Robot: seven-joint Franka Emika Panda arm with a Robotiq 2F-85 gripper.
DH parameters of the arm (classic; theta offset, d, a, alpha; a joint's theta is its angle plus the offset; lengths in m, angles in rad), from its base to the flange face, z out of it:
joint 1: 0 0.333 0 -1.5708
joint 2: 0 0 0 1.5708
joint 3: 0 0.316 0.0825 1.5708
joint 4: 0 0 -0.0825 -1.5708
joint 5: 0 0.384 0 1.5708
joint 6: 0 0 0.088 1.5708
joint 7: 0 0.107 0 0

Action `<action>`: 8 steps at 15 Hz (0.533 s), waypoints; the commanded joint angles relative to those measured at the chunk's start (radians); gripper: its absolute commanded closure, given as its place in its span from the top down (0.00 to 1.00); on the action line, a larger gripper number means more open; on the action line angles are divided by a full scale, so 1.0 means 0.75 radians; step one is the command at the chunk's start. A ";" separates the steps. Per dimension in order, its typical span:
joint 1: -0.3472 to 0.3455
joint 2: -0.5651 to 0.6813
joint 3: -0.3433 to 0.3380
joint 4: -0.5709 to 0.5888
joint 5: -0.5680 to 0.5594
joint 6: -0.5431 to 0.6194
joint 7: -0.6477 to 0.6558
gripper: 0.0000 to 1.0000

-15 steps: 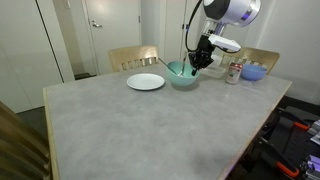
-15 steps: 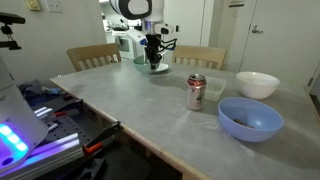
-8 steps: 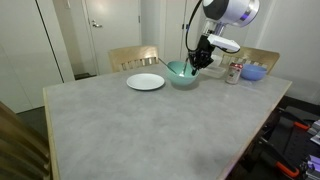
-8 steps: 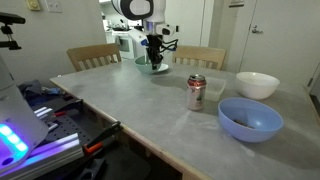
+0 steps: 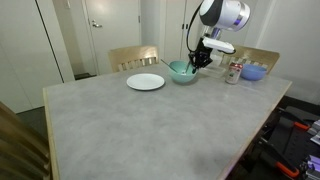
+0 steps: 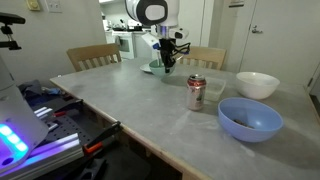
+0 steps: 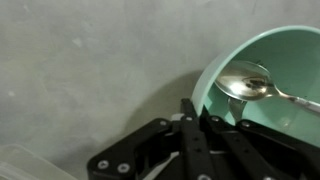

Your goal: Slide the green bowl to the right side of the table

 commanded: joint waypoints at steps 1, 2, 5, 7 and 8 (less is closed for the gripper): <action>0.036 0.125 -0.064 0.153 -0.058 -0.004 0.107 0.01; 0.040 0.152 -0.069 0.193 -0.066 -0.017 0.135 0.01; 0.046 0.207 -0.052 0.285 -0.068 -0.080 0.170 0.01; 0.063 0.246 -0.059 0.328 -0.077 -0.098 0.193 0.01; 0.072 0.260 -0.067 0.345 -0.084 -0.111 0.211 0.01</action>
